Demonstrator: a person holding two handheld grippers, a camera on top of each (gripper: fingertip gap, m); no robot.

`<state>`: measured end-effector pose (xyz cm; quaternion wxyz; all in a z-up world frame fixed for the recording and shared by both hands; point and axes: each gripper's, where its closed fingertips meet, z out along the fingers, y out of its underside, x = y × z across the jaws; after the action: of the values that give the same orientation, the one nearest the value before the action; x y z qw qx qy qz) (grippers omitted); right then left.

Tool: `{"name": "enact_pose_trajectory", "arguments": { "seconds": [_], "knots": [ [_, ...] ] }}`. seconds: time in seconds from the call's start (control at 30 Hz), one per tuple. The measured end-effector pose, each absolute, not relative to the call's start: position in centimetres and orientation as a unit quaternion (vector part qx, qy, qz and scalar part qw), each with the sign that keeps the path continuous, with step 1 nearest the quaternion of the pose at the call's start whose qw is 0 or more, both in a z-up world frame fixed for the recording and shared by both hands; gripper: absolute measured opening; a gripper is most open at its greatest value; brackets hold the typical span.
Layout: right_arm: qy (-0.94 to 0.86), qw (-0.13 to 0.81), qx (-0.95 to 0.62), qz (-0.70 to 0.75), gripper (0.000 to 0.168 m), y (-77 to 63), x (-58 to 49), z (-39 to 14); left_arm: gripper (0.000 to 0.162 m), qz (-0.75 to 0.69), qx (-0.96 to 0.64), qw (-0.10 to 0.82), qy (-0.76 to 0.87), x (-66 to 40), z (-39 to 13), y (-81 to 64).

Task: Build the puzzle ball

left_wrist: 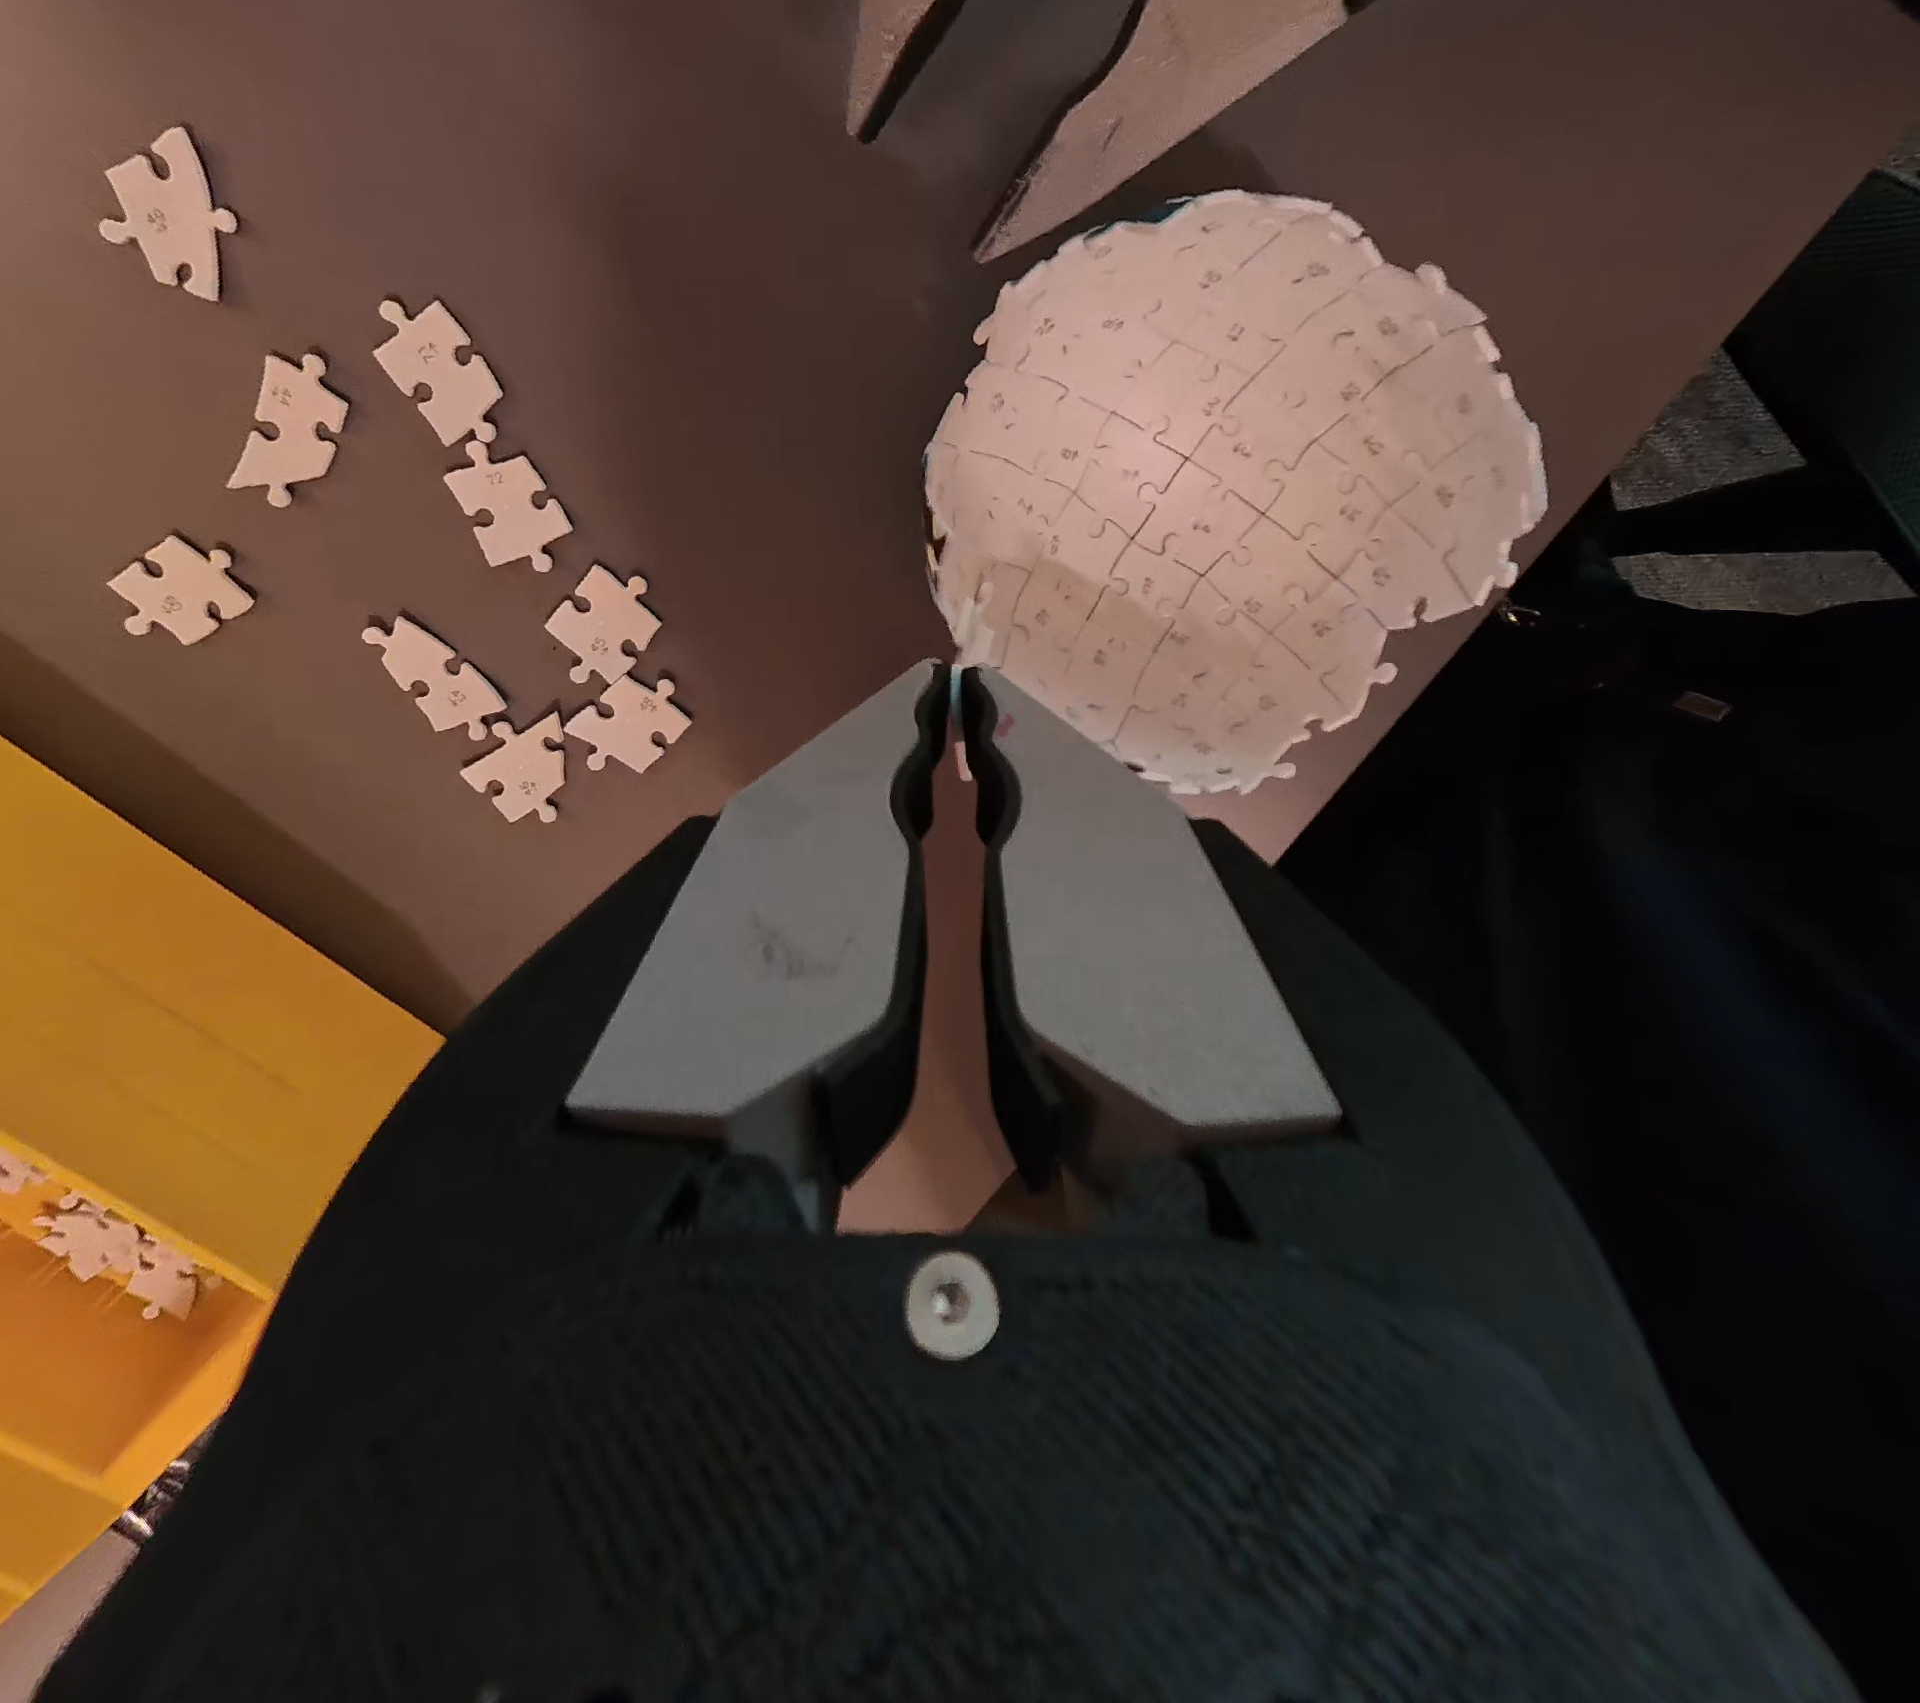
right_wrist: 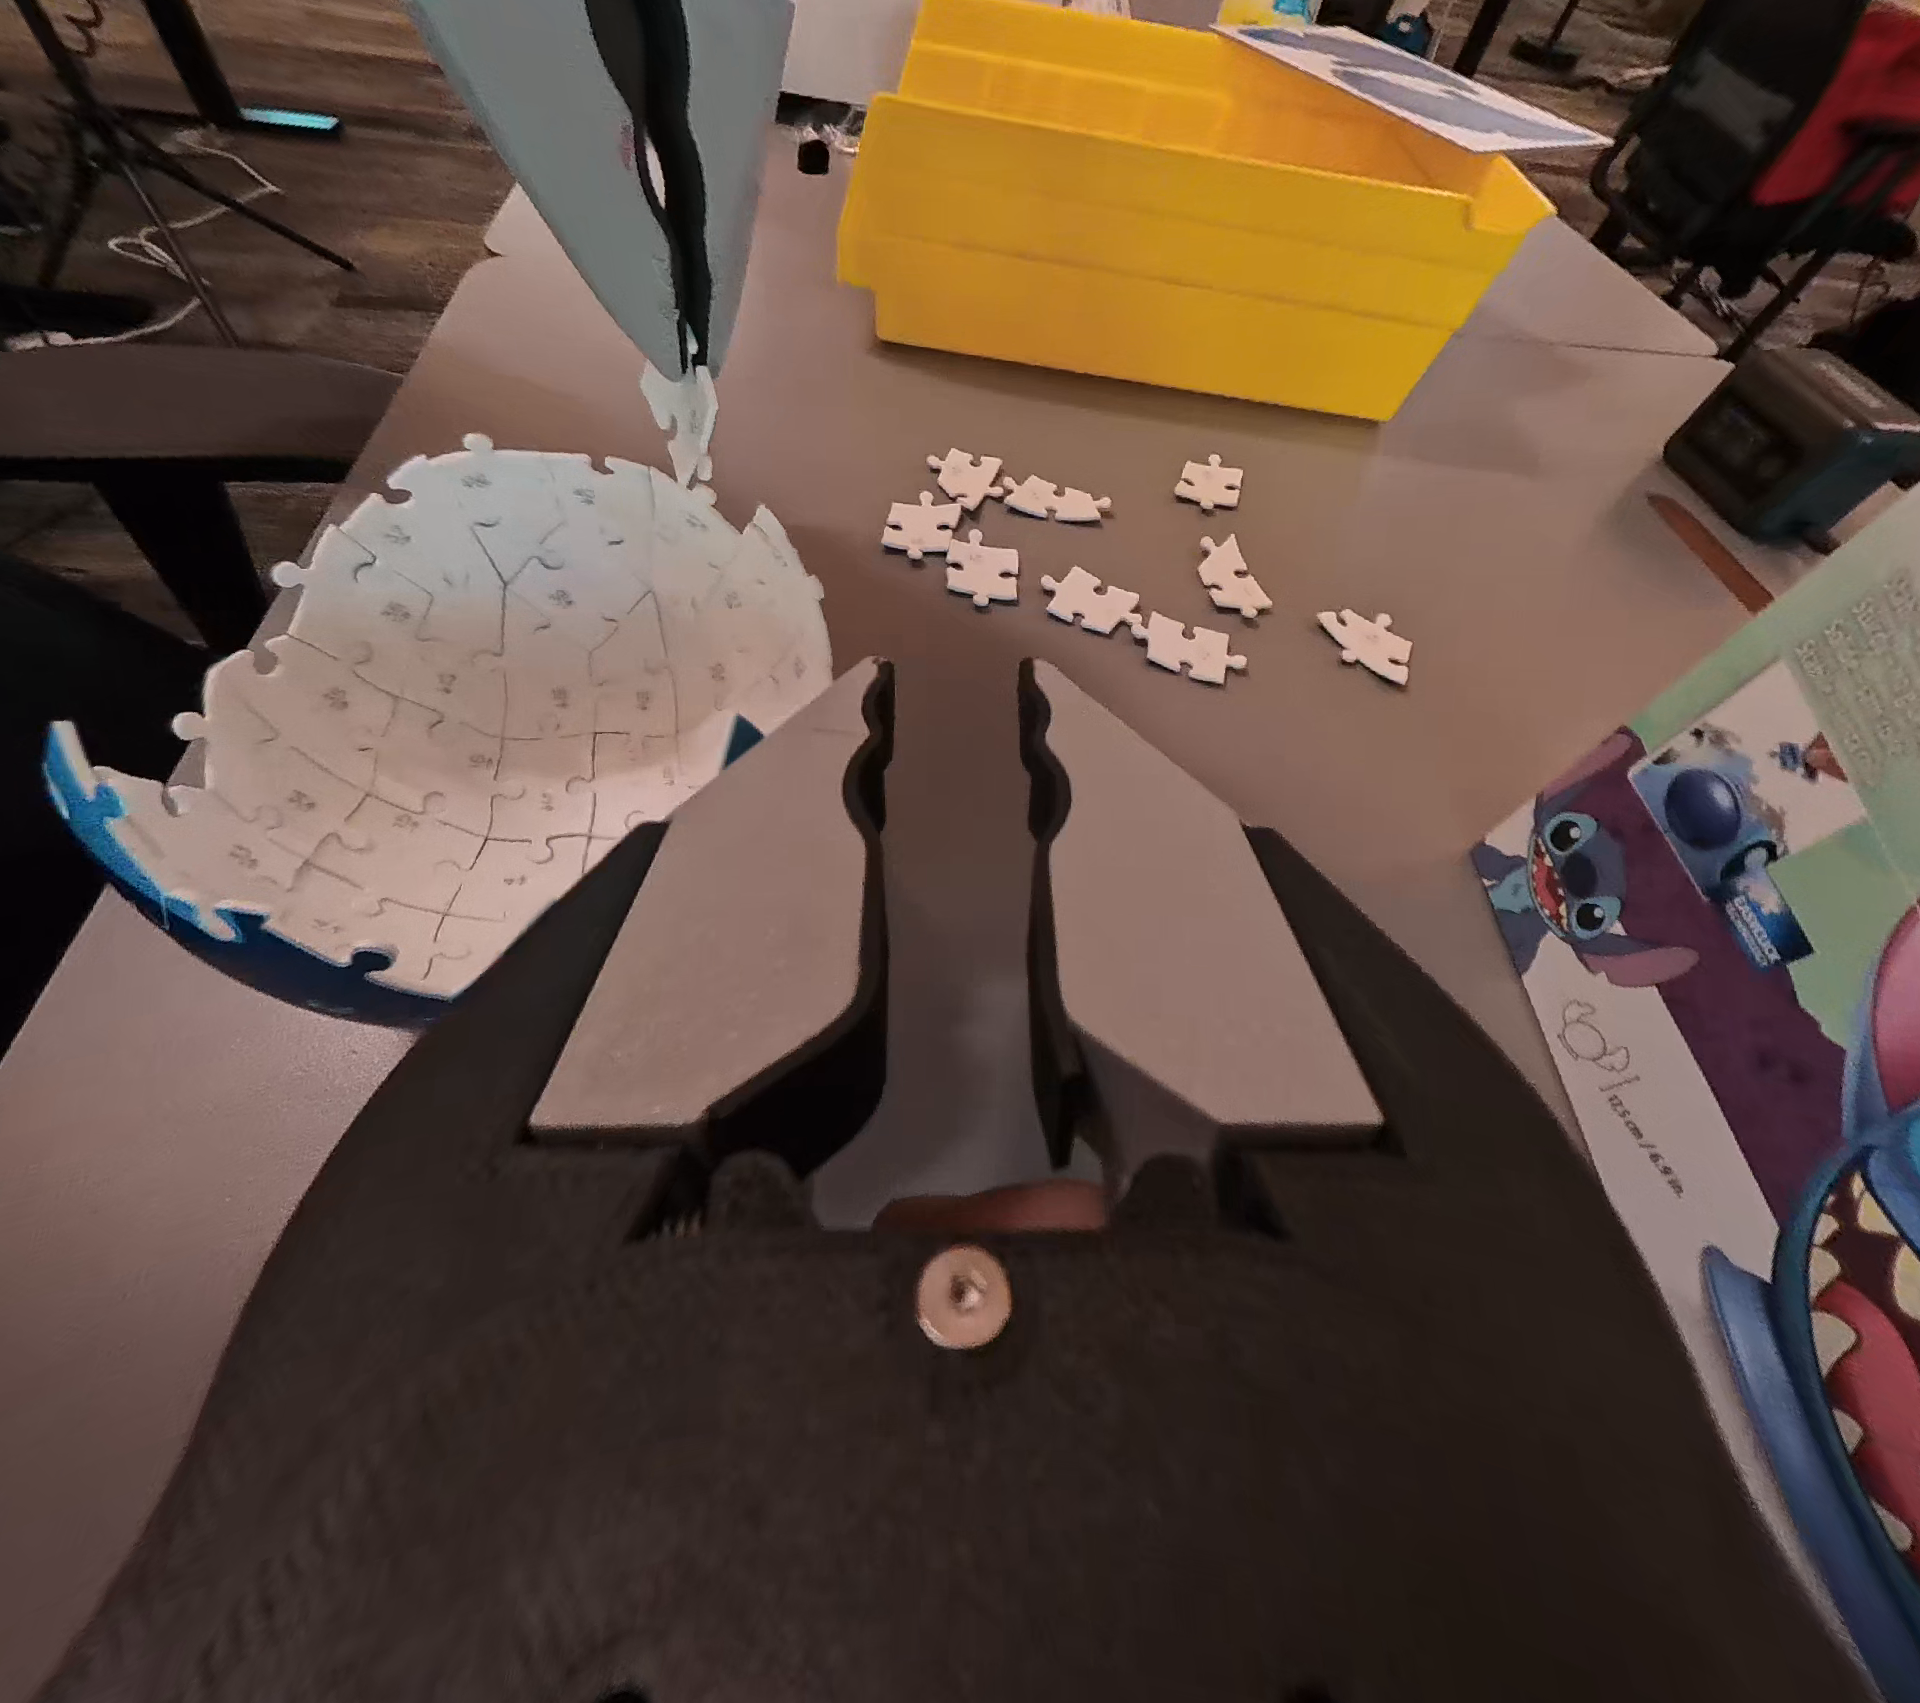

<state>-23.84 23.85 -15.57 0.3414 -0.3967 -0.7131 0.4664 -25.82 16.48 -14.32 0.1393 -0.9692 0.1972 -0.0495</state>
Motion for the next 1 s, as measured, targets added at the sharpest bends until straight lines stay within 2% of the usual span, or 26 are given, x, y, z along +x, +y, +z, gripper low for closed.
{"name": "enact_pose_trajectory", "arguments": {
  "seconds": [0.4, 0.57, 0.63, 1.0],
  "knots": [
    [-0.680, 0.248, -0.415, 0.552, 0.015, 23.4, -23.5, -16.0, 0.000, -0.066, -0.967, 0.153, 0.193, -25.9, -14.0, 16.4],
    [-0.606, 0.119, -0.335, 0.712, 0.044, 22.4, -20.6, -12.4, 0.000, -0.079, -0.966, 0.158, 0.190, -25.8, -13.8, 16.3],
    [-0.591, 0.080, -0.305, 0.742, 0.047, 22.2, -19.5, -11.7, 0.000, -0.078, -0.966, 0.155, 0.190, -25.8, -13.8, 16.5],
    [-0.656, 0.071, -0.260, 0.705, 0.063, 20.3, -18.1, -13.4, 0.000, -0.068, -0.969, 0.140, 0.193, -25.5, -14.1, 17.0]
  ]
}}
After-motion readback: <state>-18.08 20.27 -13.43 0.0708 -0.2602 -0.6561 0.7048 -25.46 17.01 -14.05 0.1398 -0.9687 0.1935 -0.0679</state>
